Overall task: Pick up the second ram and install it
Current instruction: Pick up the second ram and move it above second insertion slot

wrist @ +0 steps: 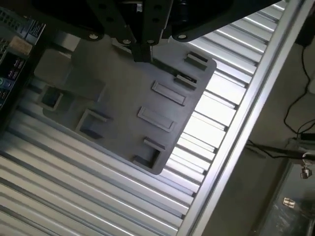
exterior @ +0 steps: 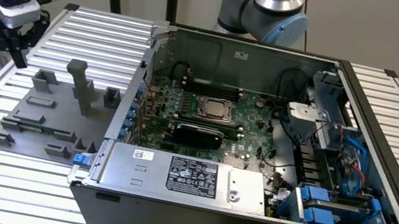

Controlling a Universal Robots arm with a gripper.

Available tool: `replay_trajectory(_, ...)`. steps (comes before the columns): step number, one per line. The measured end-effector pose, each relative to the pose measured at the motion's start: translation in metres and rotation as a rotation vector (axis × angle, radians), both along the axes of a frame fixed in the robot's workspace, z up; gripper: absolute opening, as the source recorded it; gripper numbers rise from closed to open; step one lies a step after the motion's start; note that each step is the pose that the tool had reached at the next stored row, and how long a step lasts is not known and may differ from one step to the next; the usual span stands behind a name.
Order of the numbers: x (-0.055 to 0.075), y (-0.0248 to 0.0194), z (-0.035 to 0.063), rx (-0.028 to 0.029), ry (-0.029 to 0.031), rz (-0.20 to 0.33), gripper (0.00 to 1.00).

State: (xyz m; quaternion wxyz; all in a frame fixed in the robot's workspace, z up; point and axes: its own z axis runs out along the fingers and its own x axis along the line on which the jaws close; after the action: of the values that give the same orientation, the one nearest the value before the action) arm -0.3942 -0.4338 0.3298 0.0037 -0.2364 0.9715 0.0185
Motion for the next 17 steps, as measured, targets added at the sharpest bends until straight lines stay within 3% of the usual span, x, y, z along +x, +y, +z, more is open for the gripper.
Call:
replay_trajectory(10, 0.0, 0.0, -0.004, -0.0084, -0.0113, 0.182, 0.0)
replay_trajectory(17, 0.0, 0.0, -0.0062, -0.0202, -0.0217, 0.3, 0.0)
